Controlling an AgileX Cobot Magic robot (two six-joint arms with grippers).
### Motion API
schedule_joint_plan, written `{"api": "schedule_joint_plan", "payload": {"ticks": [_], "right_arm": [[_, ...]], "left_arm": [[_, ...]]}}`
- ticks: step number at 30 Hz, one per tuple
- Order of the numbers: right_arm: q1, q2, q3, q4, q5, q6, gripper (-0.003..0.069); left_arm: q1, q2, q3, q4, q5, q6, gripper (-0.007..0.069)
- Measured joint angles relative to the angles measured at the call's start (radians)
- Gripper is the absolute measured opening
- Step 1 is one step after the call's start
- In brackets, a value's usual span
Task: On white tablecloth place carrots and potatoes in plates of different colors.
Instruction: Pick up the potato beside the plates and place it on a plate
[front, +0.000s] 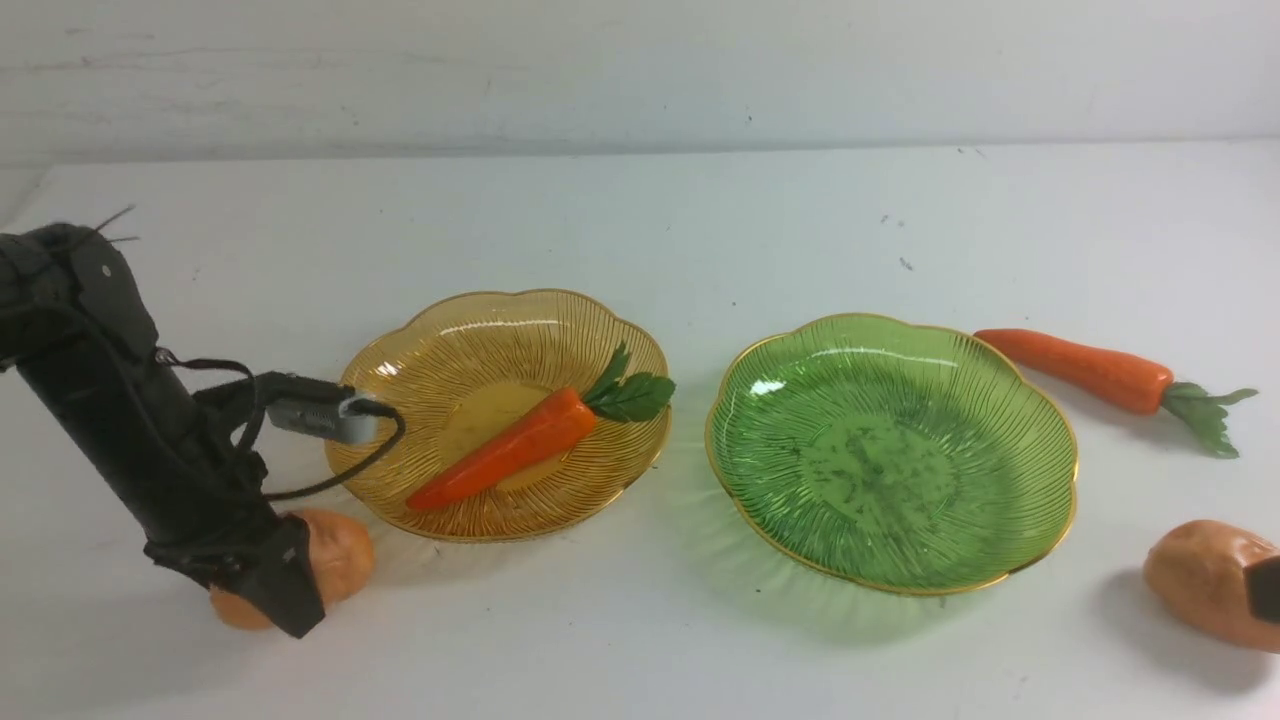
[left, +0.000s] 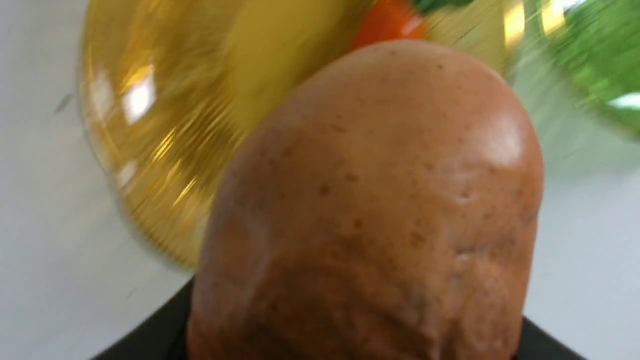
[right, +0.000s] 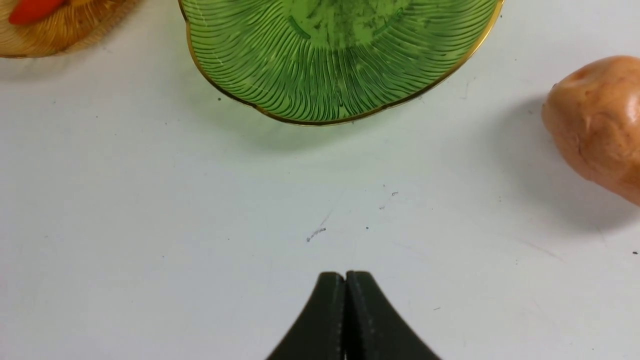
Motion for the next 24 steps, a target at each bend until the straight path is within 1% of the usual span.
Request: {"api": "schedule_joint_plan", "payload": {"ticks": [3,5,8,10,13,14,16,18,20,24], "right_arm": [[0.000,0.000,0.000,0.000,0.000,0.000,-0.0015],[0.000,0.000,0.000,0.000,0.000,0.000,-0.0015],[0.000,0.000,0.000,0.000,0.000,0.000,-0.0015],[0.000,0.000,0.000,0.000,0.000,0.000,-0.0015],[0.000,0.000,0.000,0.000,0.000,0.000,-0.0015],[0.000,0.000,0.000,0.000,0.000,0.000,-0.0015],[0.000,0.000,0.000,0.000,0.000,0.000,-0.0015],[0.000,0.000,0.000,0.000,0.000,0.000,-0.0015],[0.000,0.000,0.000,0.000,0.000,-0.002,-0.0015],[0.000,0.000,0.000,0.000,0.000,-0.013,-0.0015]], "left_arm": [[-0.144,0.036,-0.071,-0.100,-0.001,-0.005,0.0430],[-0.230,0.067,-0.099,-0.116,-0.012,-0.010,0.0430],[-0.351,0.147,-0.147,-0.122,-0.073,-0.024,0.0430],[-0.488,0.263,-0.217,-0.100,-0.161,-0.040,0.0430],[-0.610,0.406,-0.325,-0.036,-0.222,-0.051,0.0431],[-0.648,0.463,-0.370,0.008,-0.233,-0.057,0.0433],[-0.697,0.552,-0.443,0.078,-0.246,-0.068,0.0448],[-0.715,0.611,-0.485,0.126,-0.258,-0.076,0.0474],[-0.718,0.648,-0.504,0.145,-0.270,-0.078,0.0507],[-0.719,0.658,-0.524,0.147,-0.259,-0.083,0.0620]]}}
